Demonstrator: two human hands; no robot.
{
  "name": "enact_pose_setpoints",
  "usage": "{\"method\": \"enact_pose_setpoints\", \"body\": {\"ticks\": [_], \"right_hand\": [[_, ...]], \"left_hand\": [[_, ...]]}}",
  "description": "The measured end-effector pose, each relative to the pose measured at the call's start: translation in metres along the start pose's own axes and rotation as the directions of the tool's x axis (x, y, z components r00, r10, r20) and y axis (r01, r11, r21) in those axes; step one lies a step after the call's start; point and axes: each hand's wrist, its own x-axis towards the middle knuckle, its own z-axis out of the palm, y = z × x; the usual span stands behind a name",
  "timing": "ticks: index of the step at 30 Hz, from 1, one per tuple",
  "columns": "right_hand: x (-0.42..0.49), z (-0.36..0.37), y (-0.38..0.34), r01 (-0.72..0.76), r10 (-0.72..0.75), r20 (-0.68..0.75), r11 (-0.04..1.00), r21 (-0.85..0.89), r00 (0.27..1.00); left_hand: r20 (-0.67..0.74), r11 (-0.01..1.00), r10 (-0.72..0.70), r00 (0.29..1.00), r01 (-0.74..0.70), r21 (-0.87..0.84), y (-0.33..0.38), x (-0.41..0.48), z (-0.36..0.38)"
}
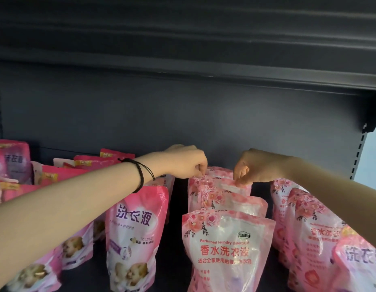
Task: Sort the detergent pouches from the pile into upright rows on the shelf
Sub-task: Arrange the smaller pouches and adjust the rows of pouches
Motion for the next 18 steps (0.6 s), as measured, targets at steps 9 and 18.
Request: {"method": "enact_pose_setpoints", "body": {"ticks": [9,18], "right_hand": [[0.005,0.001,-0.021,0.019,-0.021,-0.018,0.993,-0.114,1.0],[0.055,-0.016,-0.088,0.181,-0.187,-0.038,0.976,-0.123,0.982]], "left_hand": [[0.032,0.968,-0.118,0.992,0.122,-0.219,-0.036,-0.044,-0.02],[0.212,0.98,-0.195,0.958,0.199,0.002,-0.115,-0.088,-0.03]]}}
